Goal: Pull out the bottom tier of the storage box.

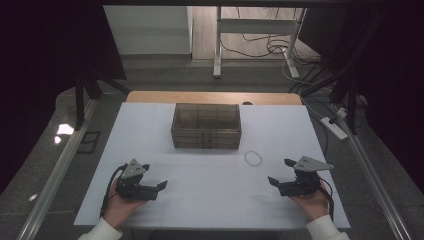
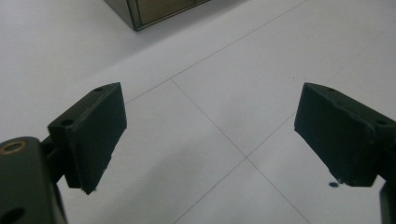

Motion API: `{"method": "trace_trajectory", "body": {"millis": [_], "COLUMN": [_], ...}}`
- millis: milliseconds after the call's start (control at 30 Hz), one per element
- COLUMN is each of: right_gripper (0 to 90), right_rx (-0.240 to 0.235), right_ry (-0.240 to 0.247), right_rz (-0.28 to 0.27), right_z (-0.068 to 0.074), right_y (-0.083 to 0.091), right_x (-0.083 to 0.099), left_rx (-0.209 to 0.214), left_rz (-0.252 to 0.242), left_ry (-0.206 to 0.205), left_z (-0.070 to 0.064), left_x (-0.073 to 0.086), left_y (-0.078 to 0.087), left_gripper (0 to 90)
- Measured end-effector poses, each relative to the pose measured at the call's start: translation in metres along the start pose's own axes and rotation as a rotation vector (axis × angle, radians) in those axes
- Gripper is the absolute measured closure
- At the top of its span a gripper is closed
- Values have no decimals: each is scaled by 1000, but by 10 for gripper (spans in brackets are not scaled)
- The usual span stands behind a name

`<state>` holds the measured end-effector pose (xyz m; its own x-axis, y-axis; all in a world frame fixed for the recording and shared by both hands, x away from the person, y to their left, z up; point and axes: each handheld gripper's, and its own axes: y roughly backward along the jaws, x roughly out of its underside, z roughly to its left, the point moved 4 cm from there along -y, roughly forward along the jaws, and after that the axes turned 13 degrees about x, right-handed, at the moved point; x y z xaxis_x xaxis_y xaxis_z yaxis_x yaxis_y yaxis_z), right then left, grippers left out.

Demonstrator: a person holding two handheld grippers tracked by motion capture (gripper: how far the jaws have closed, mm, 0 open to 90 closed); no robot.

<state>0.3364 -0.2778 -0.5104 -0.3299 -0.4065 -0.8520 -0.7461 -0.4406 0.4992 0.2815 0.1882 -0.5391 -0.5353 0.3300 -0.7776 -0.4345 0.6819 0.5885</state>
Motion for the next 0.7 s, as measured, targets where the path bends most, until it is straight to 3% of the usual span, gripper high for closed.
{"method": "trace_trajectory", "body": {"millis": [700], "right_gripper": [88], "right_rx": [-16], "right_ry": [-8], "right_rz": [-6], "right_z": [12], "right_y": [-9], "right_x": [-6], "left_rx": [11], "left_rz": [-1], "left_ry": [22], "left_z": [0], "left_x": [1], "left_y": [-1], "left_gripper": [100]}}
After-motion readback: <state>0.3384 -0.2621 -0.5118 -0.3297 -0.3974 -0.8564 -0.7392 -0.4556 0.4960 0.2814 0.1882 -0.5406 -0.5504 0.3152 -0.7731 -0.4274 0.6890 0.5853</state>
